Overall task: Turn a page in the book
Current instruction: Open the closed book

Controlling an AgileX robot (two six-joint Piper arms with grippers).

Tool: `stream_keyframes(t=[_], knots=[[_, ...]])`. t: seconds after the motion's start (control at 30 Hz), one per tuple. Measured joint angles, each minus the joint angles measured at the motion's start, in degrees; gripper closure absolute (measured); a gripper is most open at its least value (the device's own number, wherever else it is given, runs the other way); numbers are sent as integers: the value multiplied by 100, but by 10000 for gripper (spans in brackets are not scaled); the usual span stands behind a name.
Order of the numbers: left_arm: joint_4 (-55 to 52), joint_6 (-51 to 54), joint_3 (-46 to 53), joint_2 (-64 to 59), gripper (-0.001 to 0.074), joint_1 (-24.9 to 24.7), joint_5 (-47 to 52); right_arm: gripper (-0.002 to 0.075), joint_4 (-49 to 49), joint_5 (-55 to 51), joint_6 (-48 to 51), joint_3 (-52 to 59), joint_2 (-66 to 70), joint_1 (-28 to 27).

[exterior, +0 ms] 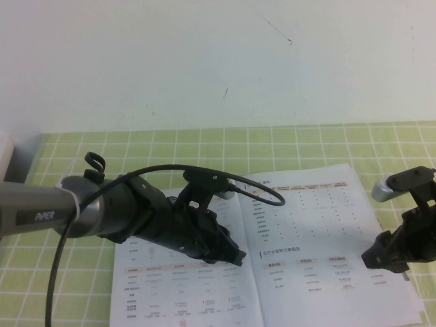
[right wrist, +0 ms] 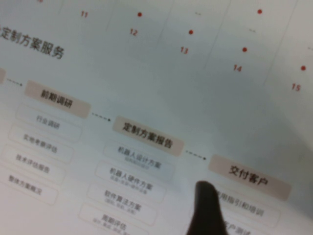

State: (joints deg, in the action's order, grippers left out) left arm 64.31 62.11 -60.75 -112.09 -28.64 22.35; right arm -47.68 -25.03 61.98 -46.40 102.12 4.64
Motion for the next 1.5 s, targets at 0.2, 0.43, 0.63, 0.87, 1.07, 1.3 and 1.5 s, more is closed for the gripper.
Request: stream_keyframes(t=[0.2, 0.43, 0.63, 0.87, 1.07, 1.3, 1.5], knots=[[0, 0, 0, 0, 739, 0, 0, 265, 40, 0, 0, 0, 0, 0], [0, 0, 0, 0, 739, 0, 0, 266, 86, 0, -55, 0, 0, 0], [10, 0, -9, 0, 739, 0, 0, 307, 146, 38, -318, -12, 0, 0], [10, 12, -9, 0, 739, 0, 0, 386, -22, 69, -536, -12, 0, 0], [11, 12, -9, 0, 739, 10, 13, 463, -512, 50, -536, -12, 49, 0], [11, 12, -9, -4, 739, 9, 26, 484, -810, -140, -454, -12, 49, 0], [11, 12, -9, -4, 739, 9, 26, 486, -924, -297, -445, -49, 49, 0]])
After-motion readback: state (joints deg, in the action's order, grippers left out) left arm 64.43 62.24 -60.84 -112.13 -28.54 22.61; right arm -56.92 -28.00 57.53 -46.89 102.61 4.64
